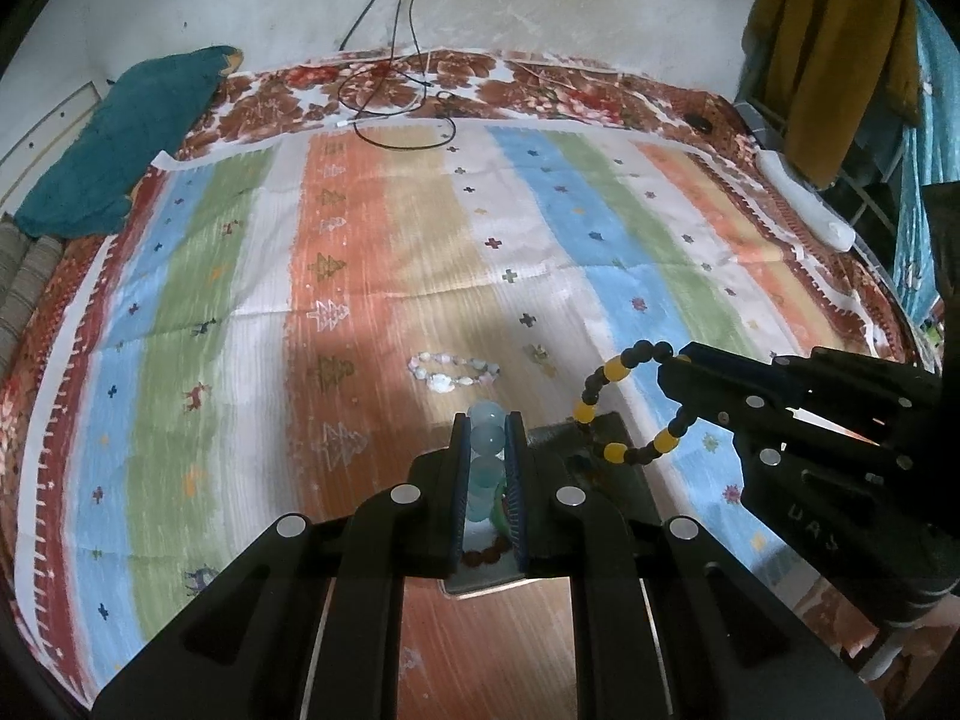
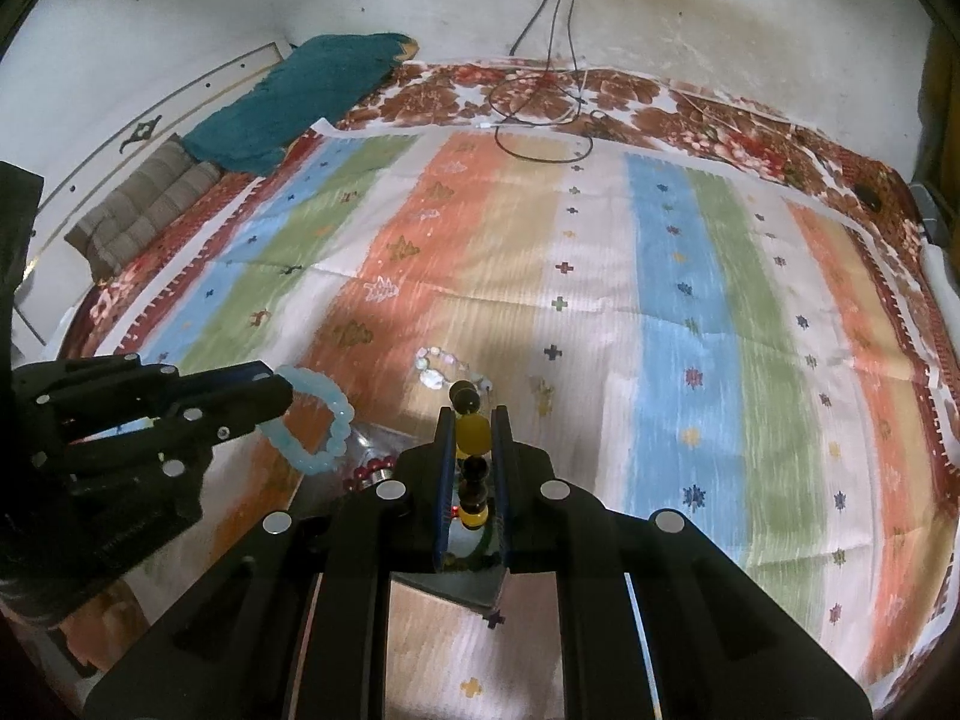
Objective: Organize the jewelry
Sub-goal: 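Carry the pale blue and yellow-black bracelets over the tin with both tools, then open both tools to drop the two bracelets into the tin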
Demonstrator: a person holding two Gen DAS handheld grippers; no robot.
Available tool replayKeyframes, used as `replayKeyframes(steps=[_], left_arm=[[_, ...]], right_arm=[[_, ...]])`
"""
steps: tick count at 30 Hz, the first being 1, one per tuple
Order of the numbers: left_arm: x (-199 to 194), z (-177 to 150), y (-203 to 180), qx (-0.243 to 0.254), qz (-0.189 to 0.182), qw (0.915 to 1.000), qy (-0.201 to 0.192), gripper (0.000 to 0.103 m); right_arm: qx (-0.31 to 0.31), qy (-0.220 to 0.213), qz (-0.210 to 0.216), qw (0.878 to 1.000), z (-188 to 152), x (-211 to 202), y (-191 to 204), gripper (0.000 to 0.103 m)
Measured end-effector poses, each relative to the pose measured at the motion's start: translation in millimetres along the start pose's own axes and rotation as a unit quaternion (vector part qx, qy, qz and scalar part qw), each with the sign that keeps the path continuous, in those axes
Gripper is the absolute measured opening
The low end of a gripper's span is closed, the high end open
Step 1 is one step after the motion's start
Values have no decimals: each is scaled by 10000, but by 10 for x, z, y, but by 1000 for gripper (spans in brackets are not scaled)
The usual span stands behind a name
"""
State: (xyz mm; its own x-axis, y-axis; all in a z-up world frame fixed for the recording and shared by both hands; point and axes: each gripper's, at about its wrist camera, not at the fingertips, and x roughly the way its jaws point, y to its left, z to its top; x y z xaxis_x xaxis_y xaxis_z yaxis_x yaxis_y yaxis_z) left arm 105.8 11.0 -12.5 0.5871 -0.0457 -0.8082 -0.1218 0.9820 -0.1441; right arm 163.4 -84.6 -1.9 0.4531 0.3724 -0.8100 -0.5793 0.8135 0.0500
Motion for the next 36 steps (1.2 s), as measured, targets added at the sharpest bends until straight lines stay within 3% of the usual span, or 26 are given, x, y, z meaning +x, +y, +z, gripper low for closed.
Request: replayKeyframes(steps=[18, 22, 36], left_arm=[[-84, -122, 15, -122, -100, 9999, 16, 11], [-90, -134, 36, -194, -50, 9998, 29, 25], [88, -25, 278, -523, 225, 9981, 234, 49]], right_arm=[[-23, 69, 91, 9999, -123, -66, 17, 13], [114, 76, -26, 9999, -110, -55, -30, 30], [204, 340, -217, 9990, -43, 142, -138, 40]])
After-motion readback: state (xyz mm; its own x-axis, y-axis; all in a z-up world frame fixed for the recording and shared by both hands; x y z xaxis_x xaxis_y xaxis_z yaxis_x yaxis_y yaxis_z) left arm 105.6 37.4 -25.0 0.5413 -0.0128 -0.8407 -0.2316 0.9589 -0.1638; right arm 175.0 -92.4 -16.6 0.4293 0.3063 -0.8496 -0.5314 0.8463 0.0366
